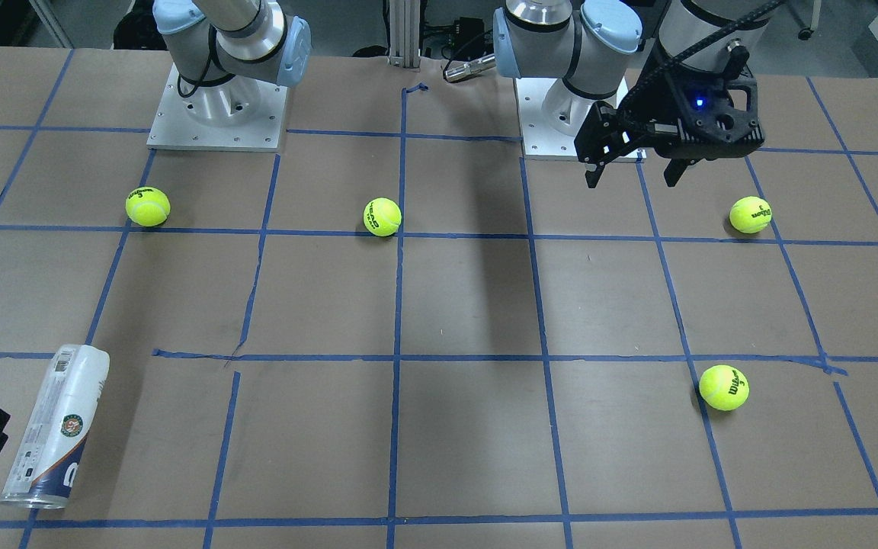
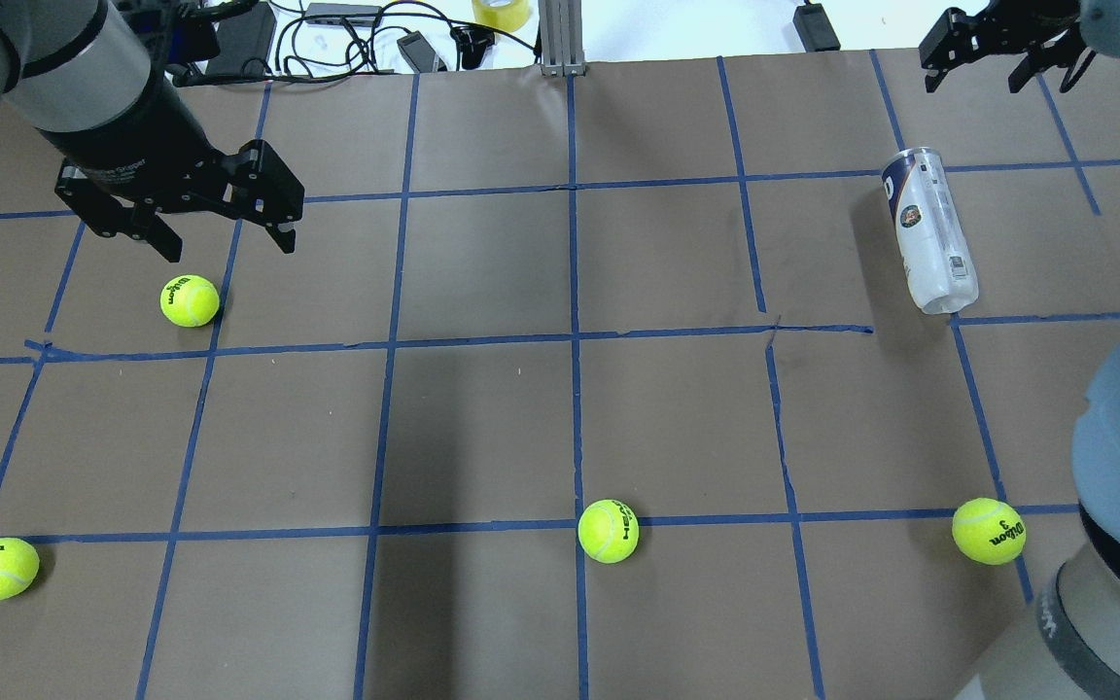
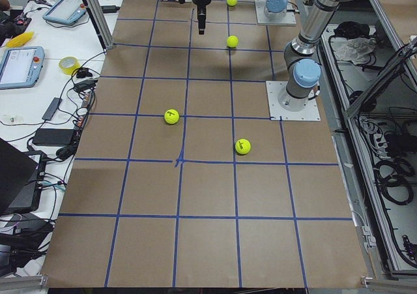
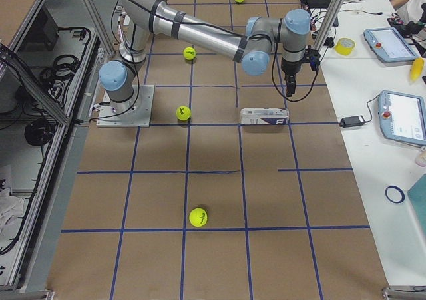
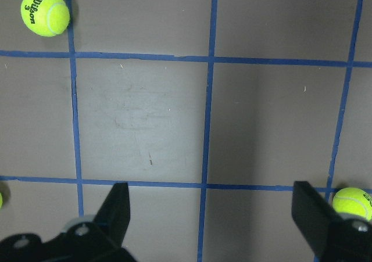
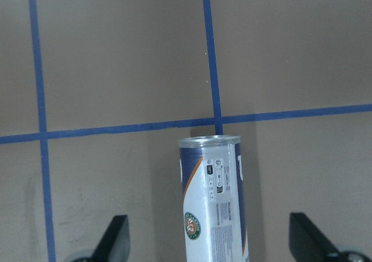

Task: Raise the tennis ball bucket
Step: 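Move the right gripper down over the upright white tennis ball can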

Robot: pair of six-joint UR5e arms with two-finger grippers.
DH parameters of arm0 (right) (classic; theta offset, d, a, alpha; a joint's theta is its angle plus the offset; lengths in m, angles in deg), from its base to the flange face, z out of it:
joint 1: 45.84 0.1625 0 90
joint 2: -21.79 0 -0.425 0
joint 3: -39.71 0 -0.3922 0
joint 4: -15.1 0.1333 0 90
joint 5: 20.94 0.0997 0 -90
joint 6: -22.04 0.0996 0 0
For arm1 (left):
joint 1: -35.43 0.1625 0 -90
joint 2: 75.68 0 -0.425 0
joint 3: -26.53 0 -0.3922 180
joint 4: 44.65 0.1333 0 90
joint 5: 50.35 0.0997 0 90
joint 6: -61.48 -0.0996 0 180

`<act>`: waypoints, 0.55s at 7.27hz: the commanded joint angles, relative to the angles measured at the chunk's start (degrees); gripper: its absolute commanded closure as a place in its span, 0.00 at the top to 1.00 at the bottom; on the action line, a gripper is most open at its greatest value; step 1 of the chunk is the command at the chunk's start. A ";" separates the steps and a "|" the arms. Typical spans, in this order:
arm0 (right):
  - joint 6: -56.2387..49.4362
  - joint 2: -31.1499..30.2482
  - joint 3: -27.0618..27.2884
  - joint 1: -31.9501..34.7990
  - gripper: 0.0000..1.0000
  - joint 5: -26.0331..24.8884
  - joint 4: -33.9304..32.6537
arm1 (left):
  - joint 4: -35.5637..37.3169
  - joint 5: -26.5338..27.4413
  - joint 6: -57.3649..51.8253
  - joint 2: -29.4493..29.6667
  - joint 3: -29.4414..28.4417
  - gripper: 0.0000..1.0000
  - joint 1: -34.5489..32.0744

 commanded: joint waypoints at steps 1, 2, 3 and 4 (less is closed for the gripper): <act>-1.38 5.04 -0.43 -0.28 0.95 2.56 -4.38 | -0.06 0.11 -0.03 -0.01 0.00 1.00 0.00; -2.27 7.50 -0.34 -0.28 0.95 3.10 -8.16 | -0.06 0.02 -0.03 -0.01 0.00 1.00 0.00; -2.36 10.05 0.01 -0.28 0.96 3.11 -9.33 | -0.06 -0.15 -0.03 -0.01 0.00 1.00 0.00; -2.62 11.56 0.01 -0.37 0.96 3.02 -9.68 | -0.06 -0.16 -0.03 -0.09 0.35 1.00 0.00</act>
